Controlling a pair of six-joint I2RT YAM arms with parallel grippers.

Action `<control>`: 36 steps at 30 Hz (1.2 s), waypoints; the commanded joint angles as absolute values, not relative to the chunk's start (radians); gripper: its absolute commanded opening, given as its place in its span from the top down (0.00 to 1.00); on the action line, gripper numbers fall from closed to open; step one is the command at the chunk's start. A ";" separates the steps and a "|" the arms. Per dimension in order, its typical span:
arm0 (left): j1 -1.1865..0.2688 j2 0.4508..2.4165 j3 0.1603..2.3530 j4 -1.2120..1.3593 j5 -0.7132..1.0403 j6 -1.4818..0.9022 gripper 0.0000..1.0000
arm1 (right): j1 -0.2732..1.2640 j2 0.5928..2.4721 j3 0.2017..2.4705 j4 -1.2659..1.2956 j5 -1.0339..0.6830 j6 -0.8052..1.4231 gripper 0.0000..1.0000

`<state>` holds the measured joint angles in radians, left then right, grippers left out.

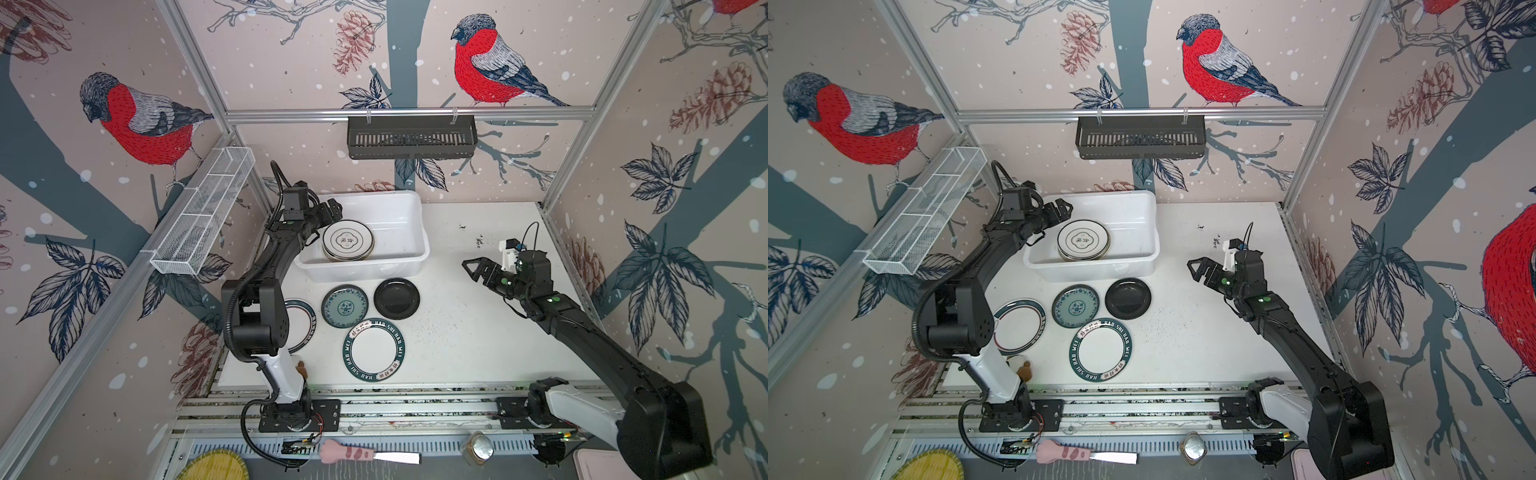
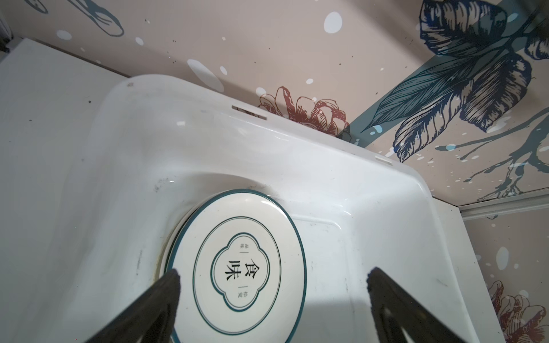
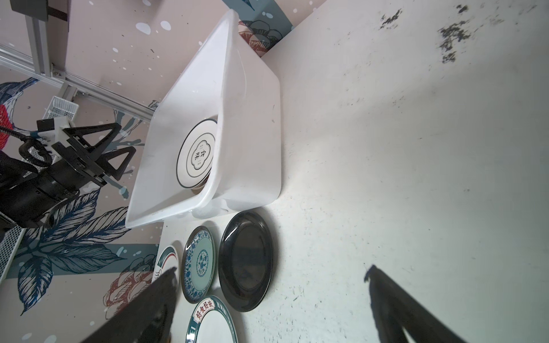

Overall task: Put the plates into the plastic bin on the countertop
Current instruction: 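Release the white plate and raise the left gripper above the bin, then reach the right gripper to the green-rimmed HAO SHI HAO WEI plate's rim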

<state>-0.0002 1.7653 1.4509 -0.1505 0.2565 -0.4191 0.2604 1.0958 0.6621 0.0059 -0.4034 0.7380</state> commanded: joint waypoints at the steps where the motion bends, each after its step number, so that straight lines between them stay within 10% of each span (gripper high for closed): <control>1: -0.013 1.706 1.425 -0.149 0.226 -0.399 0.03 | 0.282 1.111 0.663 0.046 -0.402 0.728 0.01; 18: -0.080 1.114 0.930 -0.054 0.203 -0.450 0.03 | 0.542 1.335 0.581 0.199 -0.379 0.736 0.10; 36: -0.080 1.033 0.811 -0.042 0.276 -0.457 0.03 | 0.816 1.467 0.607 0.168 -0.302 0.816 0.29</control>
